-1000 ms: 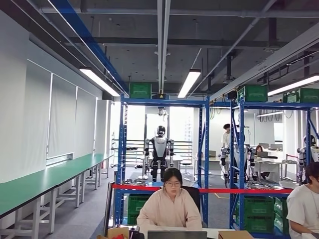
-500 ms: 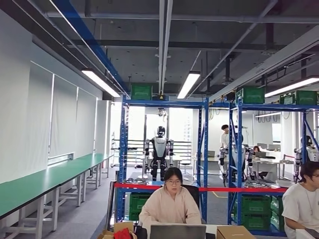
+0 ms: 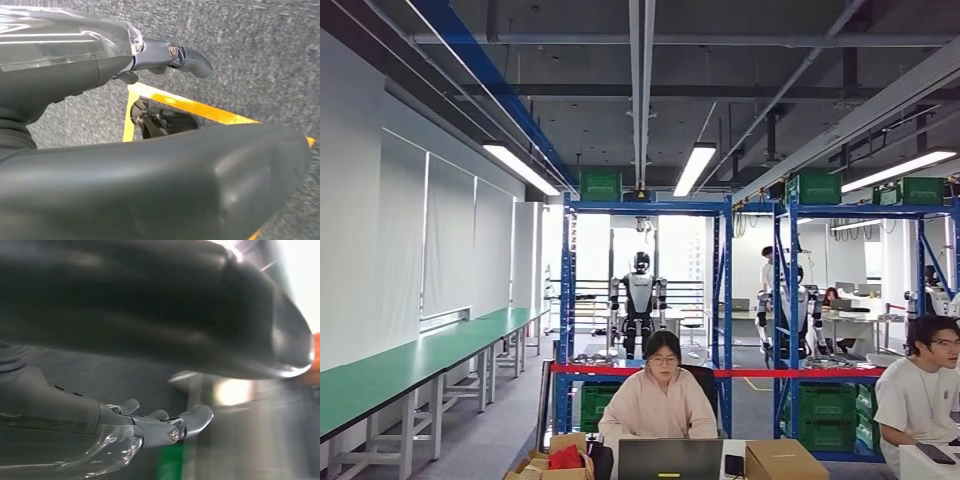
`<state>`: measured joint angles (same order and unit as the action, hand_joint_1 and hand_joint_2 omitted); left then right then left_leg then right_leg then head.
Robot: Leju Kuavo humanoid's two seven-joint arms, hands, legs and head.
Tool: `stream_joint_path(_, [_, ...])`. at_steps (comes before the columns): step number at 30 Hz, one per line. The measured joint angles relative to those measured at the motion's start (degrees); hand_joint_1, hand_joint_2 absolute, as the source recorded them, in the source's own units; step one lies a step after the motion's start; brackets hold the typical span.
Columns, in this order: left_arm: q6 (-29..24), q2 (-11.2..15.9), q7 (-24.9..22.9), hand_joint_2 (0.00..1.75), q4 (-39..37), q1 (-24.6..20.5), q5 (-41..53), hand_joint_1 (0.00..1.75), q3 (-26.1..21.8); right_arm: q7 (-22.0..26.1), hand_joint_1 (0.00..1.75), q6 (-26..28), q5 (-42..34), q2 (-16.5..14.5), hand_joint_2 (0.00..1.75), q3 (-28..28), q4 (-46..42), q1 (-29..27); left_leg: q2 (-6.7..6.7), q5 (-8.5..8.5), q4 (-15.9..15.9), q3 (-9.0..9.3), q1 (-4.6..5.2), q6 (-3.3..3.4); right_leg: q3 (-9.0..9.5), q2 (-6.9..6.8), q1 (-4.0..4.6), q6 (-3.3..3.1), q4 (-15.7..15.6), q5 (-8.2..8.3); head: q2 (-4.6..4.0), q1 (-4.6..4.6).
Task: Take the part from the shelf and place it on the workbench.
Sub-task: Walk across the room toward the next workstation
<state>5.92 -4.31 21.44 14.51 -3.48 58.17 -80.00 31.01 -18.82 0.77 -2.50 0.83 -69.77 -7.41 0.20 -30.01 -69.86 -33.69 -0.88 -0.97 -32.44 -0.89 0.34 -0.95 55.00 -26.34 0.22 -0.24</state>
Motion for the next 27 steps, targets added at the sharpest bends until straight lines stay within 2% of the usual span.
stream_joint_path(1, [0.0, 0.0, 0.0, 0.0, 0.0, 0.0, 0.0, 0.0, 0.0, 0.2, 0.0, 0.4, 0.6, 0.0, 0.0, -0.2, 1.1, 0.3, 0.0, 0.06, 1.3, 0.98, -0.04, -0.02, -0.24, 0.01, -0.01, 0.08, 0.2, 0.06, -0.01, 0.0])
stream_joint_path(2, [0.0, 0.0, 0.0, 0.0, 0.0, -0.1, 0.2, 0.0, 0.0, 1.0, 0.0, 1.7, 2.2, -0.1, 0.0, -0.6, 4.4, 1.1, -0.02, -0.68, 4.8, 3.3, -0.06, 0.15, -0.85, 0.06, 0.07, 0.29, 0.9, 0.2, -0.01, -0.01])
stream_joint_path(3, [0.0, -0.1, 0.0, 0.0, 0.0, -0.2, 0.4, 0.0, 0.0, 2.6, 0.0, 4.1, 4.9, -0.2, 0.0, -1.6, 11.5, 2.8, 0.02, -1.23, 8.3, 5.2, -0.12, 0.71, -1.8, 0.13, 0.1, 0.84, 1.6, 0.61, -0.01, -0.02])
stream_joint_path(4, [0.0, -0.1, -0.1, 0.0, 0.0, -0.3, 0.6, 0.0, 0.0, 4.2, 0.0, 6.7, 7.7, -0.2, 0.0, -2.7, 19.4, 4.6, 0.08, -1.67, 11.5, 6.78, -0.16, 1.45, -2.81, 0.21, 0.11, 1.5, 2.6, 0.34, -0.01, -0.03])
stream_joint_path(5, [0.0, -0.2, -0.1, 0.0, 0.0, -0.3, 0.7, 0.0, -0.1, 5.4, 0.0, 9.2, 10.3, -0.3, 0.0, -3.8, 27.1, 6.3, 0.15, -1.94, 13.7, 7.32, -0.15, 2.27, -3.82, 0.28, 0.07, 2.17, 4.0, -0.92, 0.01, -0.04])
stream_joint_path(6, [-0.1, -0.2, -0.1, 0.0, 0.0, -0.3, 0.8, 0.0, -0.1, 6.0, 0.0, 11.2, 11.9, -0.3, 0.0, -4.7, 33.2, 7.5, 0.23, -1.26, 13.7, 6.34, -0.14, 2.95, -4.68, 0.31, -0.1, 2.77, 6.1, -3.07, 0.01, -0.04])
stream_joint_path(7, [-0.1, -0.2, -0.2, 0.0, 0.0, -0.3, 0.8, 0.0, -0.2, 5.4, 0.0, 12.6, 12.7, -0.3, 0.0, -5.1, 36.2, 8.0, 0.26, -0.59, 13.6, 5.56, -0.05, 3.25, -5.42, 0.32, -0.24, 3.08, 9.3, -6.16, 0.02, -0.04])
stream_joint_path(8, [-0.2, -0.2, -0.2, 0.0, 0.0, -0.3, 0.9, 0.0, -0.3, 4.7, 0.0, 14.0, 13.6, -0.3, 0.0, -5.5, 39.0, 8.5, 0.28, 0.09, 13.6, 4.73, 0.05, 3.39, -6.11, 0.33, -0.38, 3.29, 13.1, -8.73, 0.01, -0.04])
stream_joint_path(9, [-0.2, -0.2, -0.2, 0.0, 0.0, -0.3, 0.9, 0.0, -0.4, 3.9, 0.0, 15.4, 14.3, -0.3, 0.0, -5.8, 41.5, 8.9, 0.3, 0.75, 13.6, 3.92, 0.16, 3.45, -6.42, 0.33, -0.46, 3.42, 16.4, -10.08, 0.01, -0.04])
stream_joint_path(10, [-0.2, -0.2, -0.3, 0.0, 0.0, -0.3, 0.9, 0.0, -0.5, 3.1, 0.0, 16.6, 15.0, -0.3, 0.0, -6.0, 43.7, 9.1, 0.32, 1.37, 13.5, 3.1, 0.27, 3.46, -6.09, 0.34, -0.5, 3.47, 18.5, -10.09, 0.01, -0.04])
stream_joint_path(11, [-0.2, -0.3, -0.3, 0.0, 0.0, -0.3, 0.9, 0.0, -0.6, 2.1, 0.0, 17.6, 15.6, -0.3, 0.0, -6.2, 45.5, 9.3, 0.34, 1.96, 13.5, 2.32, 0.38, 3.43, -4.89, 0.35, -0.5, 3.41, 18.6, -8.9, 0.0, -0.04])
stream_joint_path(12, [-0.2, -0.3, -0.3, 0.0, 0.0, -0.3, 0.9, 0.0, -0.6, 1.1, 0.0, 18.4, 16.1, -0.2, 0.0, -6.4, 47.2, 9.4, 0.34, 2.53, 13.5, 1.61, 0.49, 3.38, -2.65, 0.39, -0.46, 3.19, 16.5, -7.2, 0.0, -0.04])
stream_joint_path(13, [-0.2, -0.3, -0.3, 0.0, 0.0, -0.3, 1.0, 0.0, -0.6, 0.0, 0.0, 19.1, 16.7, -0.2, 0.0, -6.6, 48.5, 9.5, 0.33, 3.06, 13.4, 1.05, 0.56, 3.31, 0.51, 0.47, -0.35, 2.78, 12.5, -5.89, 0.0, -0.04])
stream_joint_path(14, [-0.2, -0.3, -0.3, 0.0, 0.0, -0.3, 1.0, 0.0, -0.6, -1.2, 0.0, 19.9, 17.3, -0.1, 0.0, -6.6, 49.7, 9.6, 0.32, 3.52, 13.4, 0.67, 0.7, 3.19, 4.21, 0.53, -0.12, 2.28, 7.5, -5.27, 0.01, -0.04])
stream_joint_path(15, [-0.2, -0.4, -0.3, 0.0, 0.0, -0.3, 1.0, 0.0, -0.6, -2.3, 0.0, 20.6, 17.8, 0.0, 0.0, -6.7, 50.9, 9.7, 0.33, 4.0, 13.4, 0.41, 0.81, 2.99, 7.47, 0.58, 0.07, 1.84, 2.8, -5.37, 0.01, -0.02])
stream_joint_path(16, [-0.2, -0.4, -0.3, 0.0, 0.0, -0.3, 1.1, 0.0, -0.6, -3.7, 0.0, 21.1, 18.3, 0.1, 0.0, -6.7, 52.0, 9.7, 0.37, 4.47, 13.3, 0.22, 0.84, 2.74, 9.67, 0.62, 0.29, 1.52, -0.6, -5.77, 0.01, -0.01])
stream_joint_path(17, [-0.2, -0.4, -0.3, 0.0, 0.0, -0.3, 1.1, 0.0, -0.7, -5.3, 0.0, 21.5, 18.6, 0.2, 0.0, -6.7, 53.0, 9.7, 0.42, 4.96, 13.3, 0.04, 0.85, 2.42, 10.71, 0.62, 0.46, 1.33, -2.5, -6.02, 0.03, 0.01])
stream_joint_path(18, [-0.1, -0.4, -0.3, 0.0, 0.0, -0.3, 1.2, 0.0, -0.7, -7.2, 0.0, 21.8, 18.8, 0.2, 0.0, -6.8, 54.0, 9.6, 0.48, 5.34, 13.3, -0.21, 0.79, 2.09, 10.68, 0.6, 0.4, 1.09, -3.1, -5.9, 0.03, 0.03])
stream_joint_path(19, [-0.1, -0.4, -0.3, 0.0, 0.0, -0.3, 1.3, 0.0, -0.7, -9.2, 0.0, 22.0, 18.9, 0.2, 0.0, -6.8, 54.8, 9.5, 0.49, 4.98, 13.1, -0.51, 0.71, 1.77, 10.27, 0.5, 0.36, 0.74, -3.3, -5.44, 0.03, 0.03])
stream_joint_path(20, [-0.1, -0.4, -0.3, 0.0, 0.0, -0.3, 1.3, 0.0, -0.8, -11.2, 0.0, 22.1, 19.0, 0.2, 0.0, -6.9, 55.5, 9.3, 0.46, 3.59, 12.3, -0.92, 0.66, 1.47, 9.74, 0.38, 0.26, 0.31, -3.4, -4.9, 0.03, 0.04])
stream_joint_path(21, [-0.1, -0.4, -0.3, 0.0, 0.1, -0.2, 1.3, 0.0, -0.8, -13.1, 0.0, 22.1, 19.1, 0.2, 0.0, -7.0, 56.1, 9.1, 0.4, 1.11, 10.4, -1.52, 0.62, 1.23, 9.02, 0.24, 0.17, -0.1, -3.5, -4.24, 0.02, 0.04])
stream_joint_path(23, [-0.1, -0.4, -0.3, 0.0, 0.1, -0.1, 1.4, 0.0, -0.9, -16.6, 0.0, 22.1, 19.1, 0.2, 0.0, -7.2, 56.9, 8.6, 0.31, -4.9, 3.6, -3.08, 0.49, 0.85, 7.07, 0.12, 0.27, -0.55, -3.0, -3.12, 0.01, 0.04])
stream_joint_path(24, [0.0, -0.4, -0.3, 0.0, 0.1, -0.1, 1.4, 0.0, -0.9, -18.1, 0.0, 22.1, 19.1, 0.2, 0.0, -7.3, 57.3, 8.5, 0.29, -6.64, -0.2, -3.66, 0.45, 0.68, 5.87, 0.1, 0.32, -0.59, -2.5, -2.56, -0.01, 0.04])
stream_joint_path(25, [0.0, -0.4, -0.3, 0.0, 0.1, -0.1, 1.5, 0.0, -0.9, -19.2, 0.0, 22.1, 19.2, 0.2, 0.0, -7.3, 57.6, 8.4, 0.29, -6.92, -2.9, -3.74, 0.41, 0.54, 4.6, 0.08, 0.35, -0.59, -1.9, -2.06, -0.01, 0.03])
stream_joint_path(26, [0.0, -0.4, -0.3, 0.0, 0.1, -0.1, 1.5, 0.0, -0.9, -20.2, 0.0, 22.1, 19.1, 0.2, 0.0, -7.4, 57.8, 8.4, 0.28, -5.86, -4.0, -3.08, 0.37, 0.44, 3.24, 0.08, 0.34, -0.5, -1.2, -1.61, -0.01, 0.04])
stream_joint_path(27, [0.0, -0.4, -0.2, 0.0, 0.1, -0.2, 1.6, 0.0, -1.0, -21.1, 0.0, 22.0, 19.0, 0.2, 0.0, -7.6, 58.0, 8.3, 0.28, -4.06, -3.0, -1.52, 0.31, 0.38, 1.89, 0.1, 0.31, -0.37, -0.5, -1.23, -0.02, 0.04])
